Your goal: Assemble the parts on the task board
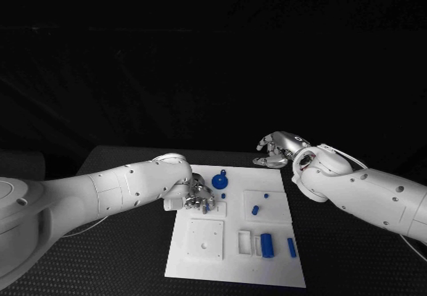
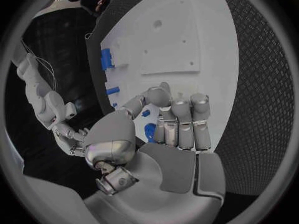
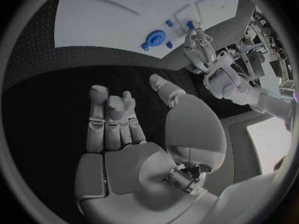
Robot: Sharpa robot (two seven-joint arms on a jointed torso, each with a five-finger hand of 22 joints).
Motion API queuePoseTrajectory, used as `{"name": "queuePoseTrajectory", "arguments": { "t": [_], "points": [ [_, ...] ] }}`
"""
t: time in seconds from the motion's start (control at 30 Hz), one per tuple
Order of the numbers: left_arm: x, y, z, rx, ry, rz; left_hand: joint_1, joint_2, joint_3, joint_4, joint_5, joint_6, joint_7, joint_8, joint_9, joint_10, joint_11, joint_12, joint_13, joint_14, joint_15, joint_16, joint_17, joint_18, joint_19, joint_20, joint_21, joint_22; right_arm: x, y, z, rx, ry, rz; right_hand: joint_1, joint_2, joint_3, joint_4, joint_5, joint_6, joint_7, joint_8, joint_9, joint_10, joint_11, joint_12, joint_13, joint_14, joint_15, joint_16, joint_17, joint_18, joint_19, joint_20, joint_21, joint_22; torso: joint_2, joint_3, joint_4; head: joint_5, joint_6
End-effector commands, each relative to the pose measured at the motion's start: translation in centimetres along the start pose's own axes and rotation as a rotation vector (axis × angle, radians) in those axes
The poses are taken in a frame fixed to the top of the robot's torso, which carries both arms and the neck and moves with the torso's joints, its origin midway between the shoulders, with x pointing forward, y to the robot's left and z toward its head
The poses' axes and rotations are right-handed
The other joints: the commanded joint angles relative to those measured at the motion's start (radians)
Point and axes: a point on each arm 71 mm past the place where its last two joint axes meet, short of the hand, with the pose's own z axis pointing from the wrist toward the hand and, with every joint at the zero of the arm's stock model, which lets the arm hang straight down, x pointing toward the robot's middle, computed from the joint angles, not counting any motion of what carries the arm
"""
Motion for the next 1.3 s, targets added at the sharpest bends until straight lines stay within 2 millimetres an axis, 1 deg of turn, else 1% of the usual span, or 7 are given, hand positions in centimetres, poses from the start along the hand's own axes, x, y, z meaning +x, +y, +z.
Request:
{"name": "queuePoseTrajectory", "arguments": {
  "t": [0.03, 0.2, 0.3, 0.4, 0.5, 0.73, 1.3],
  "points": [
    [0.1, -0.5, -0.1, 0.035, -0.004, -0.006, 0.064, 0.077, 0.034, -0.045, -0.002, 0.008, -0.004, 0.002, 0.001, -0.035, -0.012, 0.007, -0.001, 0.007, -0.003, 0.007, 0.002, 0.000, -0.006, -0.125, -0.002, 0.007, 0.1, 0.1, 0.0, -0.009, 0.012, -0.004, 0.010, 0.000, -0.002, 0.006, -0.006, -0.004, 0.013, 0.004, -0.001, -0.005, 0.000, 0.005, -0.002, 0.004, 0.000, -0.007, -0.001, 0.039, 0.001, -0.006, -0.007, 0.018, 0.000, 0.0005, -0.0004, 0.000, 0.000],
    [0.2, -0.6, -0.2, 0.039, 0.000, 0.003, 0.065, 0.078, 0.033, -0.050, 0.031, 0.026, -0.011, 0.009, 0.002, -0.031, -0.019, 0.014, 0.000, 0.011, -0.008, 0.013, 0.004, -0.001, -0.007, -0.125, 0.001, 0.009, 0.1, 0.1, 0.0, -0.008, 0.012, -0.004, 0.010, 0.000, -0.002, 0.006, -0.006, -0.004, 0.013, 0.004, -0.001, -0.005, 0.000, 0.006, -0.002, 0.004, 0.000, -0.007, -0.001, 0.039, 0.001, -0.006, -0.007, 0.018, 0.000, 0.0013, 0.0000, 0.001, 0.002],
    [0.2, -0.6, -0.2, 0.039, -0.001, 0.004, 0.064, 0.079, 0.033, -0.051, 0.037, 0.028, -0.012, 0.010, 0.002, -0.031, -0.020, 0.015, 0.001, 0.012, -0.009, 0.014, 0.005, -0.001, -0.008, -0.125, 0.002, 0.010, 0.1, 0.1, 0.0, -0.009, 0.013, -0.004, 0.010, 0.000, -0.002, 0.006, -0.006, -0.004, 0.013, 0.004, -0.002, -0.005, 0.000, 0.006, -0.002, 0.004, 0.000, -0.007, -0.001, 0.039, 0.001, -0.006, -0.007, 0.018, -0.001, 0.0011, 0.0000, 0.002, 0.001],
    [0.3, -0.7, -0.3, 0.039, 0.005, 0.009, 0.063, 0.078, 0.033, -0.052, 0.053, 0.034, -0.014, 0.012, 0.003, -0.029, -0.023, 0.020, 0.002, 0.013, -0.011, 0.017, 0.006, 0.000, -0.008, -0.125, 0.004, 0.011, 0.1, 0.1, 0.0, -0.008, 0.014, -0.004, 0.011, 0.000, -0.002, 0.006, -0.006, -0.004, 0.013, 0.004, -0.002, -0.005, 0.000, 0.006, -0.002, 0.004, 0.000, -0.007, -0.001, 0.039, 0.001, -0.006, -0.007, 0.018, 0.000, 0.0003, -0.0009, 0.002, 0.001],
    [0.3, -0.8, -0.3, 0.042, 0.013, 0.015, 0.063, 0.077, 0.034, -0.052, 0.063, 0.035, -0.015, 0.013, 0.004, -0.029, -0.024, 0.022, 0.003, 0.014, -0.013, 0.019, 0.007, 0.001, -0.008, -0.126, 0.005, 0.012, 0.1, 0.1, 0.0, -0.008, 0.014, -0.004, 0.011, 0.000, -0.002, 0.006, -0.006, -0.004, 0.013, 0.004, -0.002, -0.005, 0.000, 0.006, -0.002, 0.004, 0.000, -0.007, -0.001, 0.039, 0.001, -0.006, -0.007, 0.018, 0.000, 0.0007, -0.0011, 0.003, 0.001],
    [0.3, -0.9, -0.5, 0.045, 0.048, 0.032, 0.065, 0.075, 0.036, -0.053, 0.074, 0.037, -0.017, 0.014, 0.004, -0.029, -0.025, 0.025, 0.004, 0.015, -0.014, 0.021, 0.008, 0.001, -0.009, -0.126, 0.007, 0.012, 0.2, 0.1, 0.0, -0.008, 0.016, -0.002, 0.011, 0.000, -0.002, 0.006, -0.006, -0.004, 0.013, 0.004, -0.002, -0.005, 0.000, 0.006, -0.002, 0.004, 0.000, -0.007, -0.001, 0.039, 0.001, -0.006, -0.007, 0.018, 0.001, 0.0006, -0.0007, 0.003, 0.001],
    [-0.1, -1.3, -1.1, 0.034, 0.177, 0.088, 0.068, 0.074, 0.039, -0.053, 0.078, 0.038, -0.018, 0.015, 0.005, -0.030, -0.026, 0.026, 0.004, 0.014, -0.014, 0.022, 0.008, 0.002, -0.010, -0.126, 0.007, 0.013, 0.2, 0.1, 0.0, -0.007, 0.017, 0.000, 0.012, 0.000, -0.002, 0.006, -0.006, -0.004, 0.013, 0.004, -0.002, -0.005, 0.000, 0.006, -0.003, 0.004, 0.000, -0.007, -0.001, 0.039, 0.001, -0.006, -0.007, 0.018, 0.000, 0.0007, -0.0007, 0.005, 0.002]
  ]
}}
